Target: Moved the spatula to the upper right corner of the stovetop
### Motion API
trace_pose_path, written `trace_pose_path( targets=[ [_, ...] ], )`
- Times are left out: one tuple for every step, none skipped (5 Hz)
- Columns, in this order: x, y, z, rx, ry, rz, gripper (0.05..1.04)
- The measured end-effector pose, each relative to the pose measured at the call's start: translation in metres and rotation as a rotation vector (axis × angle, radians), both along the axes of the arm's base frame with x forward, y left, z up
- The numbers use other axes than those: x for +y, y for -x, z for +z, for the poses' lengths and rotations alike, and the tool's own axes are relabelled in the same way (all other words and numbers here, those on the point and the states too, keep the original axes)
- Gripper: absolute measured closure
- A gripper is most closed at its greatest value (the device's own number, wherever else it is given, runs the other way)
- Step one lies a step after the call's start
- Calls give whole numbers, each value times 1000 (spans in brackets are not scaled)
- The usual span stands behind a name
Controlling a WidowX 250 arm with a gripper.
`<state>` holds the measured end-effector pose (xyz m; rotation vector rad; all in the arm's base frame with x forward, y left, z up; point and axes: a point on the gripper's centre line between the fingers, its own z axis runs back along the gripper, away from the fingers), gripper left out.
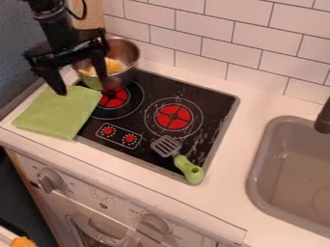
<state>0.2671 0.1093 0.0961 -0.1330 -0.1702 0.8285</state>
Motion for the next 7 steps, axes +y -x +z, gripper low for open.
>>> trace_pose_path(
  targets=[
    [-32,16,-4,-32,66,95,83],
    [-64,22,-16,6,79,180,83],
    [-89,16,-28,40,95,186,83],
    [-112,0,-35,34,81,185,83],
    [-132,-10,-46,35,62,187,83],
    [-139,-12,-58,51,27,195,83],
    [-141,-5,-72,71,-5,236,83]
  ],
)
